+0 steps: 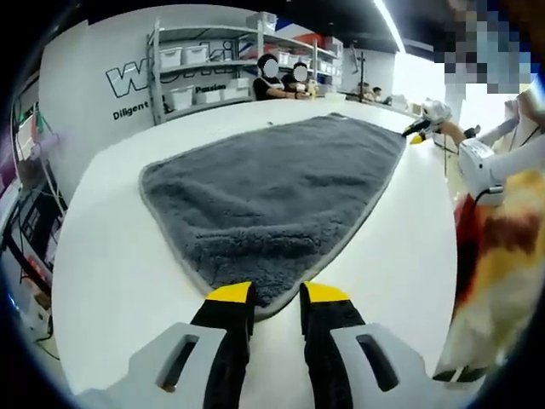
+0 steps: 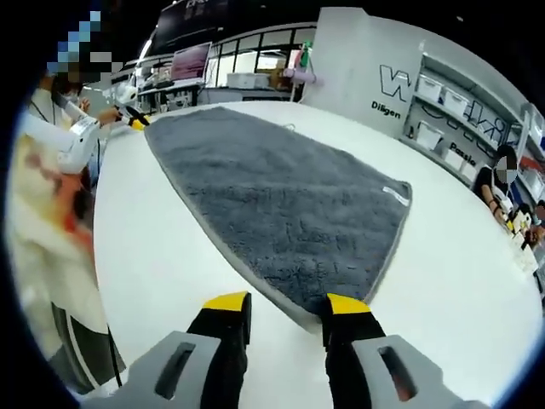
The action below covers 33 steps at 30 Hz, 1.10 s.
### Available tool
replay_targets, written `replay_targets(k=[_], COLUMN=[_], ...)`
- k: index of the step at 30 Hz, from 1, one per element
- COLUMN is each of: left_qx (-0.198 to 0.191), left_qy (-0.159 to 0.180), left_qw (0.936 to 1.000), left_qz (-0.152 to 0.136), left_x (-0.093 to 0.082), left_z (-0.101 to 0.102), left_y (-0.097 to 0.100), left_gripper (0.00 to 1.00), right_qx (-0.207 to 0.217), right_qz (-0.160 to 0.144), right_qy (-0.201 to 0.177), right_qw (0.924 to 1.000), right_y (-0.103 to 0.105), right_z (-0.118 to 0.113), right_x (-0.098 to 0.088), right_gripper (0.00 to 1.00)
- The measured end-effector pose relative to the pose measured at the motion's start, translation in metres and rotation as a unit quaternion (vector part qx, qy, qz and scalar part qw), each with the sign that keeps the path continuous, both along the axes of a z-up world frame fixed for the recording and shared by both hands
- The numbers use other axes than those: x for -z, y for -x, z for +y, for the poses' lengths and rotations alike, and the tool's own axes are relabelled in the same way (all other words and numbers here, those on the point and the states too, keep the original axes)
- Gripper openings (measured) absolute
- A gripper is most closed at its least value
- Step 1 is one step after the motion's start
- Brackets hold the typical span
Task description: Fold the towel on the table until its edges align and the towel forms a compact rectangular stack.
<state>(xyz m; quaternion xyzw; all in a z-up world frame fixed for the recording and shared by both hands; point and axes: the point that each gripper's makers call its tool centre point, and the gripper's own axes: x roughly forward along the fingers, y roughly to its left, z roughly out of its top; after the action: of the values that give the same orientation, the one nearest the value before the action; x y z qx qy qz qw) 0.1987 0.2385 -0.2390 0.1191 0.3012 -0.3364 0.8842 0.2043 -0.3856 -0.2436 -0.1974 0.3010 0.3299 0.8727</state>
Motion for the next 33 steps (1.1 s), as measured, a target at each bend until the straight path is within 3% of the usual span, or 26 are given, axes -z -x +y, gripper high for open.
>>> replay_targets(k=[7, 10, 16, 25, 33], left_qx=[-0.006, -0.01, -0.014, -0.016, -0.017], left_qy=[0.012, 0.022, 0.031, 0.039, 0.051], left_qw=[0.9999, 0.9997, 0.9994, 0.999, 0.9982], left_qz=[-0.005, -0.006, -0.006, 0.013, 0.028], left_x=[0.0, 0.0, 0.0, 0.0, 0.0], left_z=[0.002, 0.003, 0.004, 0.004, 0.01], left_y=[-0.004, -0.007, -0.01, 0.001, 0.015], left_gripper=[0.15, 0.1, 0.06, 0.04, 0.04], right_qx=[0.02, 0.017, 0.019, 0.039, 0.051], right_qz=[0.005, -0.002, -0.016, -0.052, -0.084], right_qy=[-0.004, 0.012, 0.013, -0.055, -0.12], right_qw=[0.9998, 0.9998, 0.9996, 0.9963, 0.988], right_y=[-0.002, -0.002, -0.006, -0.007, 0.002], right_z=[-0.005, -0.01, -0.014, -0.019, -0.021], right_x=[0.0, 0.0, 0.001, -0.022, -0.045], right_gripper=[0.11, 0.03, 0.0, 0.0, 0.0])
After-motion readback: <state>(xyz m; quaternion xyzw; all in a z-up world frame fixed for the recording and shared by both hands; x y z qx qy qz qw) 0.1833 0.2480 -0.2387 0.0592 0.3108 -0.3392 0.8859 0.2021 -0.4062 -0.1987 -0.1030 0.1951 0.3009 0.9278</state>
